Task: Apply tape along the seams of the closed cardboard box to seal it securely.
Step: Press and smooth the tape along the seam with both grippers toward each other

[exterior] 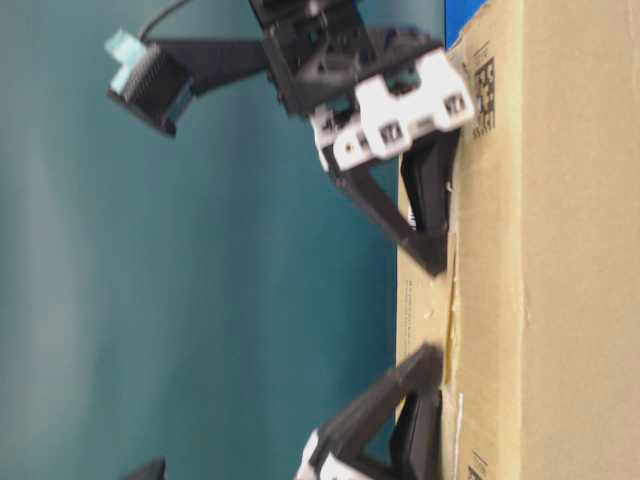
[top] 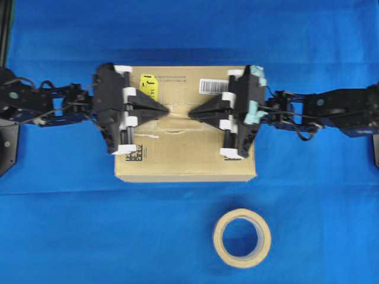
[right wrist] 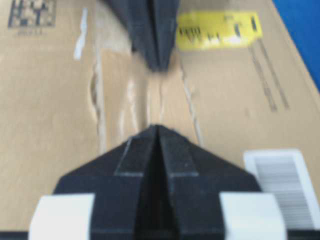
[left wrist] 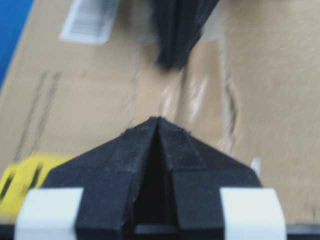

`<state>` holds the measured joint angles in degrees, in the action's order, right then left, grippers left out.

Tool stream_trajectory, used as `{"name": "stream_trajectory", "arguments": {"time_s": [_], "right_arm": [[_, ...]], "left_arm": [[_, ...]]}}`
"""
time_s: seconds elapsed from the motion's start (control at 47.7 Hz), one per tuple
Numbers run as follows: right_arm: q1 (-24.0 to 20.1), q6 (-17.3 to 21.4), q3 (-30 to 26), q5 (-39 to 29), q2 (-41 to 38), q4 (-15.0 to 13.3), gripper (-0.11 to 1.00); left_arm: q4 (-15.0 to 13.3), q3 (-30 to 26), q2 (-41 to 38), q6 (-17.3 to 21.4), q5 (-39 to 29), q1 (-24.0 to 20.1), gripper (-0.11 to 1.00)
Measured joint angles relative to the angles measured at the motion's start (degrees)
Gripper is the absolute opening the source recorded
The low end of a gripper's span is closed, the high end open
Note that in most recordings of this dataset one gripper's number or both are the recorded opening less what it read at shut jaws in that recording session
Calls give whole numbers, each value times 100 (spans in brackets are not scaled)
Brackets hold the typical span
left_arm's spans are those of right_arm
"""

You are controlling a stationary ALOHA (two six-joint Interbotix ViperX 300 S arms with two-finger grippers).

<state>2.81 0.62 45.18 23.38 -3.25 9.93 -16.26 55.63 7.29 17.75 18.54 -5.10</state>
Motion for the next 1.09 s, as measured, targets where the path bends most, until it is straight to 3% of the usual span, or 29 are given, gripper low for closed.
{"name": "stream_trajectory", "arguments": {"time_s": [0.189, 0.545, 0.776, 1.091], "right_arm": [[-9, -9, 290, 0, 246, 62, -1], [-18, -167, 431, -79, 844, 53, -1], [-18, -396, 79, -79, 1116, -26, -1], [-35, -413, -624, -105, 229, -35, -1]], "left_arm": [[-105, 237, 158, 0, 18, -9, 0], [-132, 26, 387, 44, -70, 141, 0], [-132, -413, 615, 281, -35, 422, 0], [-114, -905, -211, 290, 62, 563, 0]]}}
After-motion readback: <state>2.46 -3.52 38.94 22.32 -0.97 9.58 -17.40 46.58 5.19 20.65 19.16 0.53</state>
